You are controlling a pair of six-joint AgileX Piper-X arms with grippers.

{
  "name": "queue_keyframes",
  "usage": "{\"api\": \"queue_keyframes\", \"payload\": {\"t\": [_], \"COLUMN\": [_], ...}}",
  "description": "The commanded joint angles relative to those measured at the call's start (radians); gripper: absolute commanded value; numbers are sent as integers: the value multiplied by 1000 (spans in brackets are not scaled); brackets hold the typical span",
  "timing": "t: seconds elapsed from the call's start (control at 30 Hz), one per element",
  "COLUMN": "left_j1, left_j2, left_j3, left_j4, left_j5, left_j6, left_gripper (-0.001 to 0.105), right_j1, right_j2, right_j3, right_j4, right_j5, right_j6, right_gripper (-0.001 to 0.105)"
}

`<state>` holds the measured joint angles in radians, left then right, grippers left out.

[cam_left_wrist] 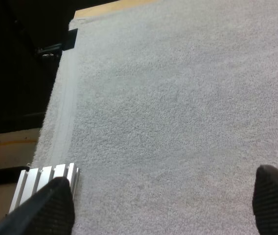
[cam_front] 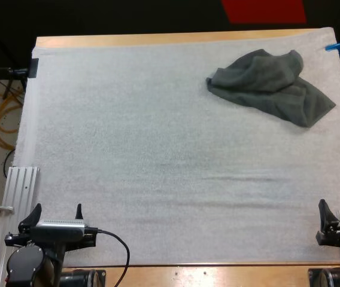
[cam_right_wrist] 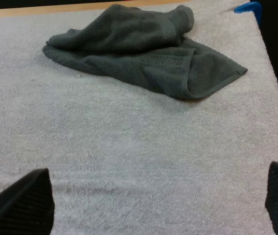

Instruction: Pick towel from pile fold and stack

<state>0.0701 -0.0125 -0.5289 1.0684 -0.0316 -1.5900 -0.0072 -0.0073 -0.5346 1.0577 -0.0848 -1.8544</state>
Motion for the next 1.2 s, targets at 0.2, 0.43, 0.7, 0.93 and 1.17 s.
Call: {"api": "queue_keyframes", "payload": {"t": [0.2,0.43,0.7,0.93,1.17], "left_j1": [0,-27,-171,-259,-345], "left_j2": [-134,-121,81,329,518], "left_j3": [0,0,-61,-191,-286], "left_j4": [-25,-55,-120,-205,-244], "left_j5": [32,70,137,277,403], "left_j6": [-5,-5,-5,-5,-7], "left_gripper": [72,72,72,72,72], "right_j1": [2,2,2,2,2], "right_j2": [-43,-39,73,233,416], "right_j3": [-1,-4,-83,-203,-329], "right_j4": [-10,-18,-31,-31,-29], "right_j5": [2,-1,-2,-55,-173], "right_j6": [-6,-6,-4,-4,19], "right_gripper": [85,85,85,85,85]}}
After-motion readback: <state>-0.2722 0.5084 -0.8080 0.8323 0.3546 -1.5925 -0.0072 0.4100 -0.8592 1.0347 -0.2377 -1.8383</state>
